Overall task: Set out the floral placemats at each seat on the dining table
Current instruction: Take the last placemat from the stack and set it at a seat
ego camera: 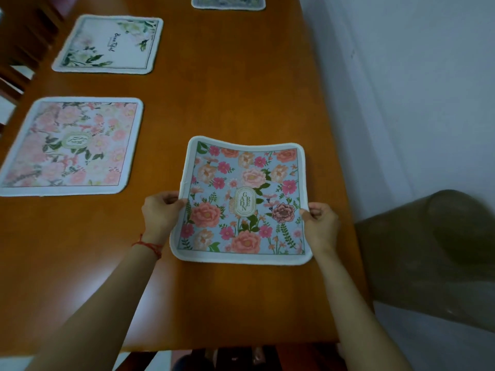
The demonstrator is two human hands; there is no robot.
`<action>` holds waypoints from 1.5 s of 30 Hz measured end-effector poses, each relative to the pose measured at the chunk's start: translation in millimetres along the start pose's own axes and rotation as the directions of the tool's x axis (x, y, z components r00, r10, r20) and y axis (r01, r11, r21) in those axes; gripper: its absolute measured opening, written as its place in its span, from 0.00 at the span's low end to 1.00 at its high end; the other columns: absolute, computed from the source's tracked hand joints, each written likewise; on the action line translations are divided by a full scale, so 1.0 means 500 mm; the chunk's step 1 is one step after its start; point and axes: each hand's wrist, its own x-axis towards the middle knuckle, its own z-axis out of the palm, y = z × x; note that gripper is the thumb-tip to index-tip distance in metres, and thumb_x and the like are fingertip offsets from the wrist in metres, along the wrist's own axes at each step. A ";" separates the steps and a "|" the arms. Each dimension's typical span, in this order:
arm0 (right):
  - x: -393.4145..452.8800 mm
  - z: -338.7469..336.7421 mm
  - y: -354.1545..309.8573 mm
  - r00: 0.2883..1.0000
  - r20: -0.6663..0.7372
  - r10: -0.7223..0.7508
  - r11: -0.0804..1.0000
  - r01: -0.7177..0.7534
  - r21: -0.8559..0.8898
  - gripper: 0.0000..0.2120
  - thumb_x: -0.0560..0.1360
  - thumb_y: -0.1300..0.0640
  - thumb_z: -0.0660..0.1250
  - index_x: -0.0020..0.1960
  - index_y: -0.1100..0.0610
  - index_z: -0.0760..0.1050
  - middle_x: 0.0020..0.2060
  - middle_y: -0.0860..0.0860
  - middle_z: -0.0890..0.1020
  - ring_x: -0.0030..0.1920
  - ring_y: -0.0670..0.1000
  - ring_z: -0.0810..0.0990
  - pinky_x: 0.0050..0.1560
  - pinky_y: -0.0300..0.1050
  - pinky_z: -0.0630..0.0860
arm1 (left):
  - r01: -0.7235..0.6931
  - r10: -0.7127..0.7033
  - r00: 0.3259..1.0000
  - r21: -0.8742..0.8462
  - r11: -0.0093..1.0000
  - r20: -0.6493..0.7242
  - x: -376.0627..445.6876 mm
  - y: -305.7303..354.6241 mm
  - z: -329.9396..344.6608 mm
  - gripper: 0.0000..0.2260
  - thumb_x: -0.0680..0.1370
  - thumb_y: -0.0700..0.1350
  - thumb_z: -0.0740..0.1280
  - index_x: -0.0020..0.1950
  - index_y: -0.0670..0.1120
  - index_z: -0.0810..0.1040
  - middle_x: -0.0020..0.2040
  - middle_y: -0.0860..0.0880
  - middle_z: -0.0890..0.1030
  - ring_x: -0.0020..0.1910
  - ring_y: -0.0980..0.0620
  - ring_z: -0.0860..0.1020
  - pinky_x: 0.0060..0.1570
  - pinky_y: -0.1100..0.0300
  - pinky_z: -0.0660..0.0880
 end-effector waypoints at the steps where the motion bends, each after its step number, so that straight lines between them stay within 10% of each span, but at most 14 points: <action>1: -0.010 0.003 -0.002 1.000 0.010 -0.008 1.000 0.008 0.001 0.07 0.74 0.64 0.66 0.52 0.64 0.74 0.40 0.52 0.77 0.32 0.39 0.74 0.24 0.26 0.70 | 0.001 0.000 1.000 0.005 1.000 -0.010 -0.007 -0.008 -0.011 0.08 0.73 0.39 0.70 0.49 0.37 0.80 0.47 0.38 0.82 0.40 0.44 0.79 0.45 0.50 0.78; 45: -0.116 -0.016 0.094 0.997 0.025 0.068 0.991 -0.064 -0.118 0.10 0.74 0.64 0.66 0.55 0.64 0.74 0.49 0.61 0.81 0.40 0.51 0.77 0.31 0.36 0.70 | -0.031 0.023 0.996 0.092 0.995 0.086 -0.119 -0.136 -0.050 0.13 0.73 0.40 0.69 0.56 0.37 0.79 0.53 0.39 0.82 0.45 0.45 0.80 0.47 0.56 0.77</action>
